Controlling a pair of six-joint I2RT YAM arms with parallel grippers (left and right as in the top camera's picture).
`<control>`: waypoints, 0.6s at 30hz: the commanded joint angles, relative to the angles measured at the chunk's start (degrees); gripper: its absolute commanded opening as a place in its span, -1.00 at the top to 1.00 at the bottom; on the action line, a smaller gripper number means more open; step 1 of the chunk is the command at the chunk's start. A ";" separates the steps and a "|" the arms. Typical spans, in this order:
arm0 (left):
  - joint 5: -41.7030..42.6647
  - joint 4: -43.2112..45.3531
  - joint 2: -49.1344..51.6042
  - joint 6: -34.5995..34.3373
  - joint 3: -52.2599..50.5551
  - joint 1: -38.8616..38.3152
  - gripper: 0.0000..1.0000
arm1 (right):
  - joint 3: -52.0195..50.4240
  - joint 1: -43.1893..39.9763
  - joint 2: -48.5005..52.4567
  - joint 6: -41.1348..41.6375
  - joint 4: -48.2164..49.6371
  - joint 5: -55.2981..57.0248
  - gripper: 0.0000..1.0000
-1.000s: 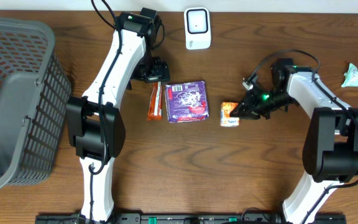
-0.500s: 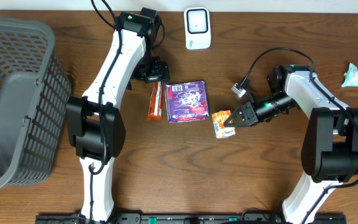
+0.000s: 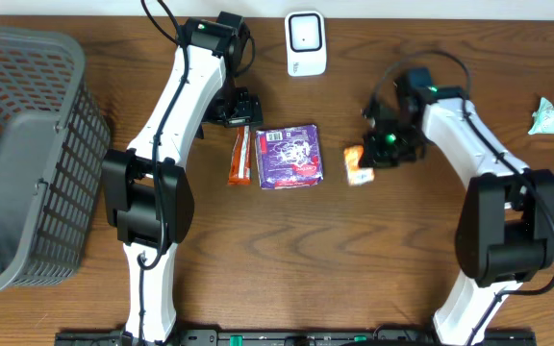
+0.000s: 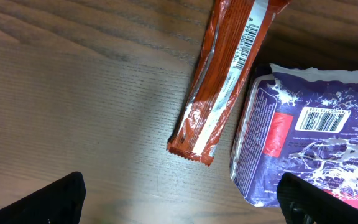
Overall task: Scan the item barcode
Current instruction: 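Lift the orange packet and hold it under the scanner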
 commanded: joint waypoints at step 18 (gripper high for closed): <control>-0.72 -0.35 0.74 -0.52 -0.33 0.24 -0.96 | 9.38 17.68 8.70 -18.64 58.42 48.96 0.98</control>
